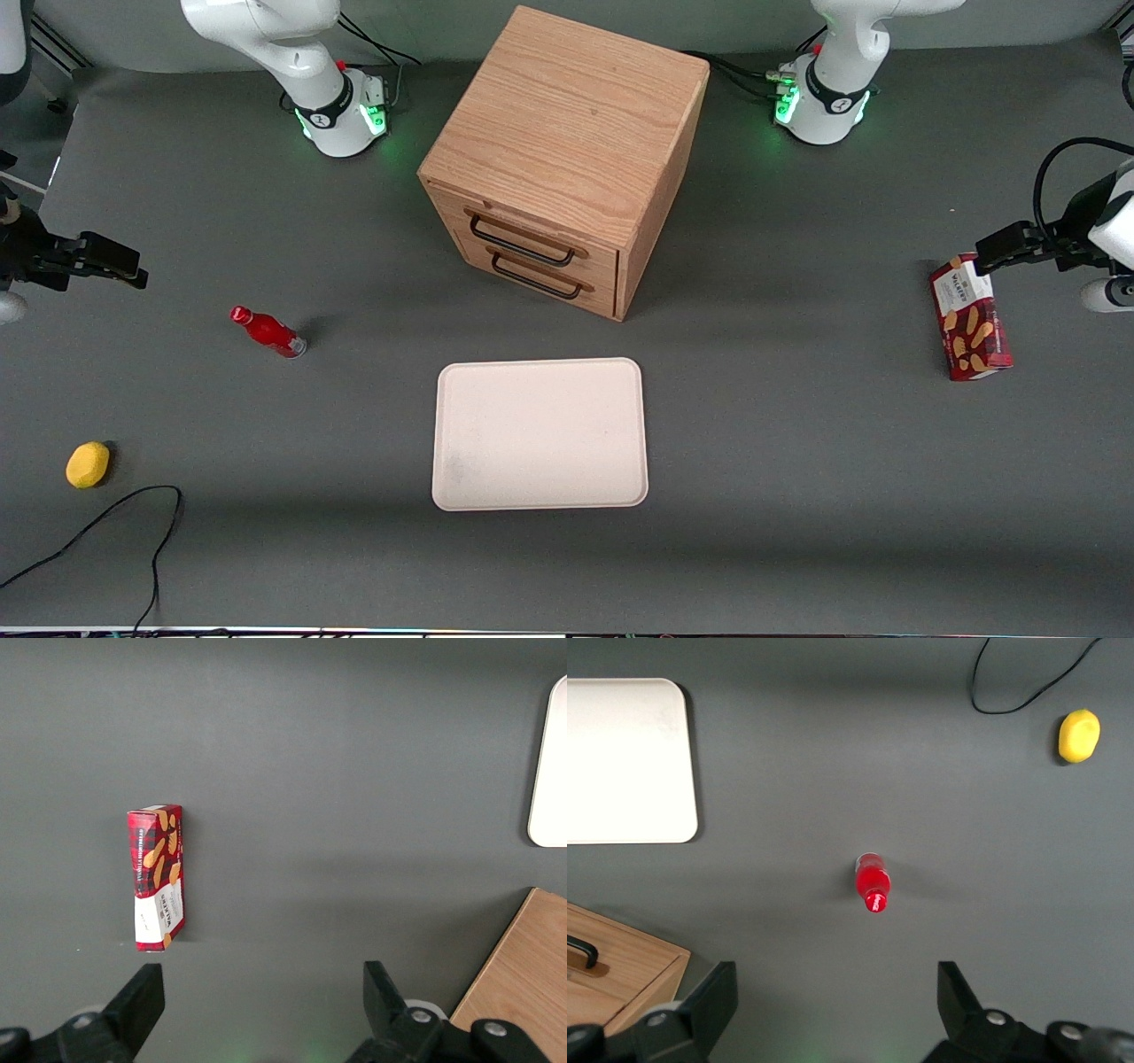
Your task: Open upper drawer
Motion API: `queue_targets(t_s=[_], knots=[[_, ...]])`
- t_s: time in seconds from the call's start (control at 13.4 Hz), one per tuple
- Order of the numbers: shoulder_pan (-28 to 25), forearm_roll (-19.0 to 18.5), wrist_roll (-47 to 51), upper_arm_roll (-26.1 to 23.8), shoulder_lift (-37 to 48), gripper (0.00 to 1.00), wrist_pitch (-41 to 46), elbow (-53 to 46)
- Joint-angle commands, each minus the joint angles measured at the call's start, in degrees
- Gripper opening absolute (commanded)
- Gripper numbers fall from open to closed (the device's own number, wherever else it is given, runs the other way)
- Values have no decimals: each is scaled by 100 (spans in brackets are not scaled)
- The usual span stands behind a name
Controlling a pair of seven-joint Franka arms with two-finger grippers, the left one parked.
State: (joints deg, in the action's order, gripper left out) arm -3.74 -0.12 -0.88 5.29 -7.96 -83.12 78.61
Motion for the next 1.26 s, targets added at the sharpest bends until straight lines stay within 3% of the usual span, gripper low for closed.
queue_targets(t_s=[0.0, 1.19], knots=[[-57, 161, 17, 113, -83, 100, 129, -188], [-101, 153, 9, 139, 5, 100, 331, -144]])
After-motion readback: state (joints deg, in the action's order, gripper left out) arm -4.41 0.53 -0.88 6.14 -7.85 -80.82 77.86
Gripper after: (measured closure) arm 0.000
